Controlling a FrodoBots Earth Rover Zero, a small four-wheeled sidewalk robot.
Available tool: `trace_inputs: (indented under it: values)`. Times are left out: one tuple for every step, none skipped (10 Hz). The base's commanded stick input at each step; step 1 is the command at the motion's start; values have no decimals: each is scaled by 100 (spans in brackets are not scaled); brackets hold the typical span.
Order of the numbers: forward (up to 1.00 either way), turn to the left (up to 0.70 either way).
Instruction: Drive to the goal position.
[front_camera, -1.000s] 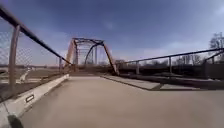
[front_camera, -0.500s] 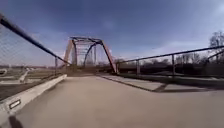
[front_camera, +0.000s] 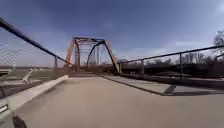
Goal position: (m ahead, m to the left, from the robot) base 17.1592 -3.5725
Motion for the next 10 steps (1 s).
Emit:
trace_inputs:
  values:
    - [70, 0]
    - [70, 0]
    - [70, 0]
    - [70, 0]
    - [70, 0]
    - [70, 0]
    - [70, 0]
    - [70, 0]
    - [70, 0]
    - [70, 0]
